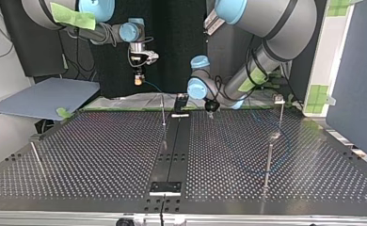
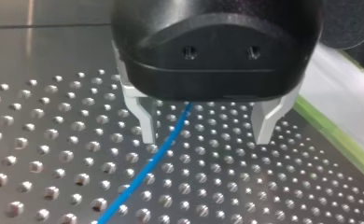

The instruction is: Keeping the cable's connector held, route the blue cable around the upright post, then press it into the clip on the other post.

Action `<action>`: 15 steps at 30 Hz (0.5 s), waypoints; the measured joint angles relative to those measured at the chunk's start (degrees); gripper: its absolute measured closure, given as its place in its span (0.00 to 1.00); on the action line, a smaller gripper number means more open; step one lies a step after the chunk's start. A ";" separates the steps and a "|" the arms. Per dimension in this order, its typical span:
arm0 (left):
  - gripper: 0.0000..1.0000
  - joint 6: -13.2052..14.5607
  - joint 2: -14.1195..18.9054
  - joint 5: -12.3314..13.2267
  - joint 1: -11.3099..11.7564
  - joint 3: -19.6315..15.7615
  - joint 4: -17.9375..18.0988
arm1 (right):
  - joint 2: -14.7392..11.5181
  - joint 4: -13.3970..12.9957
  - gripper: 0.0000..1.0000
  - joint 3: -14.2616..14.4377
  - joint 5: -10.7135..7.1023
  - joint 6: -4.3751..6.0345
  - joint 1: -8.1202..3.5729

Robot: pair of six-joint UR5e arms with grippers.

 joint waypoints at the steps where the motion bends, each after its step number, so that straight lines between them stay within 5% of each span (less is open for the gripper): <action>1: 0.00 -0.10 0.00 -0.06 -0.12 0.22 0.00 | 0.00 -0.05 1.00 -0.04 0.00 0.00 0.01; 15: 0.00 -0.94 -3.29 -1.95 -1.09 3.76 -0.67 | -0.01 -0.05 1.00 -0.22 -0.08 0.00 0.00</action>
